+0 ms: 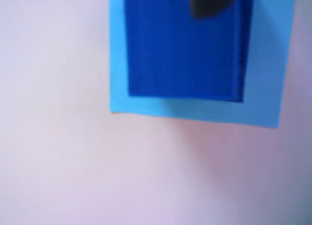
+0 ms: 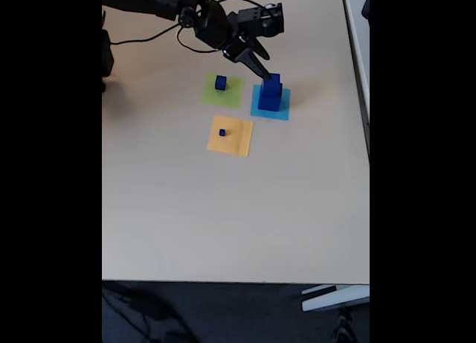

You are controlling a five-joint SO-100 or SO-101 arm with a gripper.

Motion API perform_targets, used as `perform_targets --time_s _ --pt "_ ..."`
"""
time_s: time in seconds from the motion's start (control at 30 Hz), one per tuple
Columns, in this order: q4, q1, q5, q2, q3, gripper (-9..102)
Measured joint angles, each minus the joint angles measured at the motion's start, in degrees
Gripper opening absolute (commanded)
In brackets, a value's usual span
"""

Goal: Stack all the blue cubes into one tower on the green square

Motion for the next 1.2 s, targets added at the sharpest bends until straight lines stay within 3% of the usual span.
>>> perform_targets --time_s 0.5,1.2 --pt "2.29 2.37 1.49 0.09 7.03 28" --pt "3.78 7.73 -9.4 0.09 13.71 28"
